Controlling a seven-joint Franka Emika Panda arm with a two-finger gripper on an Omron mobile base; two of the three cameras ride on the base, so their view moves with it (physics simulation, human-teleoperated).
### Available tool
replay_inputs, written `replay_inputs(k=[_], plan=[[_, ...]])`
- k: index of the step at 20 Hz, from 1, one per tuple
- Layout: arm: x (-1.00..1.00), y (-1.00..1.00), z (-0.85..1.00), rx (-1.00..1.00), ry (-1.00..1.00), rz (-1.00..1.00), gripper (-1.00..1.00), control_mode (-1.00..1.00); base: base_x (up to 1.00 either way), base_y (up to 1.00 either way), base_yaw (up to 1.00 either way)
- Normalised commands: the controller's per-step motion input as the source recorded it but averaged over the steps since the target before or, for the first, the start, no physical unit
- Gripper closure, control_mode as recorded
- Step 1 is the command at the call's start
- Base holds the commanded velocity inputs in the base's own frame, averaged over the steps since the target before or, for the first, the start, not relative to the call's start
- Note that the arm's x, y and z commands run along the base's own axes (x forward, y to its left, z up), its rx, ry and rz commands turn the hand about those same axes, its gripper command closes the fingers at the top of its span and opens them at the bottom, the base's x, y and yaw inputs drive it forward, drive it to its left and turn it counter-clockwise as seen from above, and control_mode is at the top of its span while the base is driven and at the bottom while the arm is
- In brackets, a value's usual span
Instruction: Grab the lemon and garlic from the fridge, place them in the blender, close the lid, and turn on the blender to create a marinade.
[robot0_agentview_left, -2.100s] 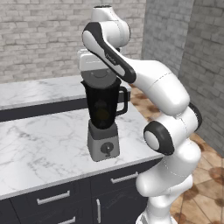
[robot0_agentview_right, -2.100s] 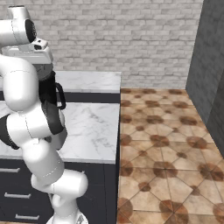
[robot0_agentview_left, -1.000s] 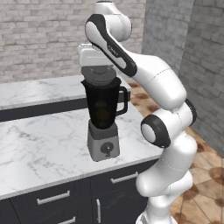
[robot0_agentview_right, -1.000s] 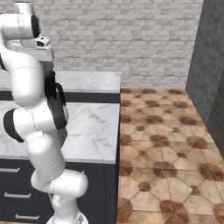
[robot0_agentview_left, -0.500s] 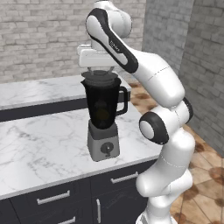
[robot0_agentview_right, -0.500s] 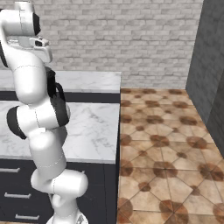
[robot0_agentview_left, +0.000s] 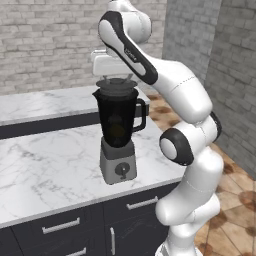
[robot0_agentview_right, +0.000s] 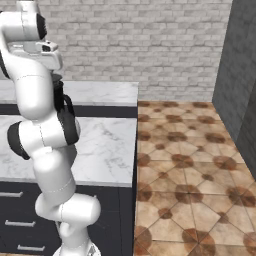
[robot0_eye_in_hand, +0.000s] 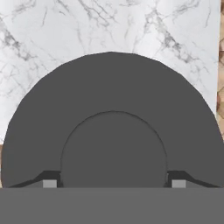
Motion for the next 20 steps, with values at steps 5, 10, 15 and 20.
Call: replay_inputs(k=[5, 10, 15, 20], plan=[[0.00, 0.00, -0.21, 0.00, -0.03, 0.00, 1.00, -1.00, 0.00, 0.00, 0.00], [-0.02, 0.00, -0.44, 0.00, -0.01, 0.00, 1.00, -1.00, 0.00, 0.00, 0.00], [0.00, 0.00, -0.12, 0.00, -0.20, 0.00, 1.00, -1.00, 0.00, 0.00, 0.00], [0.00, 0.00, -0.02, 0.00, -0.03, 0.00, 1.00, -1.00, 0.00, 0.00, 0.00]])
